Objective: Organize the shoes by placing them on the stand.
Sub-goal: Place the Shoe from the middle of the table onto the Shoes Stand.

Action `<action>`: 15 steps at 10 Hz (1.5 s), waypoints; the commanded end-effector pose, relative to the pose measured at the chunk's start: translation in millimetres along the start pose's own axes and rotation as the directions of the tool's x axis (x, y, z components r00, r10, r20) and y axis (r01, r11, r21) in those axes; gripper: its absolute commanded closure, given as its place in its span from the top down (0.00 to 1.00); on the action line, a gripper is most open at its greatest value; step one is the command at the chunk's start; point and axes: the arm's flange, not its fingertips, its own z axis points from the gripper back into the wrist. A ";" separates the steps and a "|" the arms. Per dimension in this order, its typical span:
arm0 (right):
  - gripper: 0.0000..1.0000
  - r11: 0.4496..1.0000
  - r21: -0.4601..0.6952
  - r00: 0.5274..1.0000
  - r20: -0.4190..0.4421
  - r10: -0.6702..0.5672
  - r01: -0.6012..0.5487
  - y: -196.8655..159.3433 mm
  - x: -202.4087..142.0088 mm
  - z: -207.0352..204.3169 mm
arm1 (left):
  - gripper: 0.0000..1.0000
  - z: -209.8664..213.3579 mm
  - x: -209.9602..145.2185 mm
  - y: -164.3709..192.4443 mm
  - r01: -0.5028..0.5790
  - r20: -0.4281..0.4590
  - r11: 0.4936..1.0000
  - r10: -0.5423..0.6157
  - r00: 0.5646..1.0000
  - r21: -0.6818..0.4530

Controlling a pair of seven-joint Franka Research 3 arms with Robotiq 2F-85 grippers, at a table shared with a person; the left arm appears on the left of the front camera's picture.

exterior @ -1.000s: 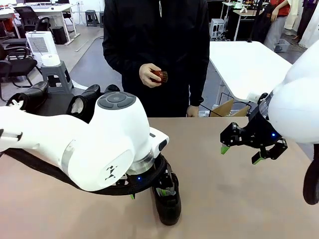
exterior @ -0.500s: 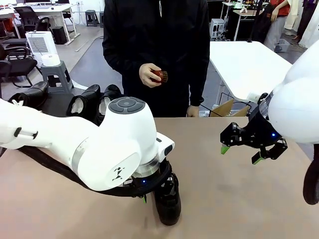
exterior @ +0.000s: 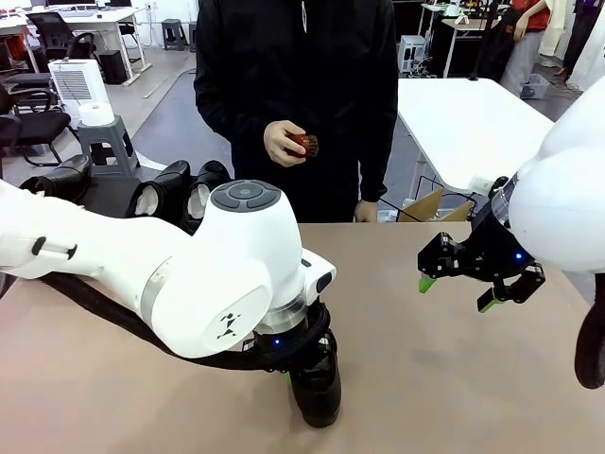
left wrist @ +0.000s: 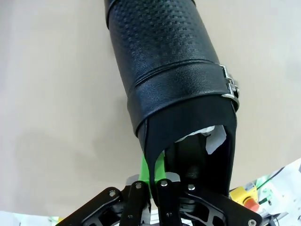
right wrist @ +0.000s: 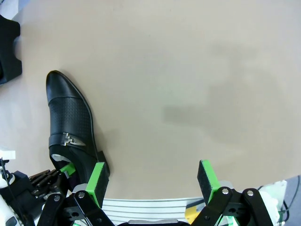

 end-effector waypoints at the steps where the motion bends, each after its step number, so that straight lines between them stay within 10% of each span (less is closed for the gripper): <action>1: 1.00 1.000 0.009 1.000 0.000 -0.001 0.001 0.7 0.7 0.1 | 0.00 -3.0 5.0 -4.7 -0.011 -0.015 0.999 0.012 1.000 0.042; 3: 1.00 1.000 0.009 1.000 0.000 -0.001 0.001 0.7 0.7 0.1 | 0.00 25.3 11.9 7.8 0.095 -0.111 0.995 -0.093 0.989 0.007; 7: 1.00 1.000 0.009 1.000 0.000 -0.001 0.001 0.7 0.7 0.1 | 0.00 179.2 33.7 96.2 0.316 0.136 0.943 -0.301 0.944 -0.103; 11: 1.00 1.000 0.009 1.000 0.000 -0.001 0.001 0.7 0.7 0.1 | 0.00 206.9 88.4 239.3 0.144 0.203 0.982 -0.166 0.965 0.120; 13: 1.00 1.000 0.009 1.000 0.000 -0.001 0.001 0.7 0.7 0.1 | 0.00 240.9 81.7 244.7 0.066 0.311 0.998 -0.058 0.948 -0.014; 15: 1.00 1.000 0.009 1.000 0.000 -0.001 0.001 0.7 0.7 0.1 | 0.00 210.5 88.3 267.8 0.105 0.200 0.988 -0.127 0.971 0.117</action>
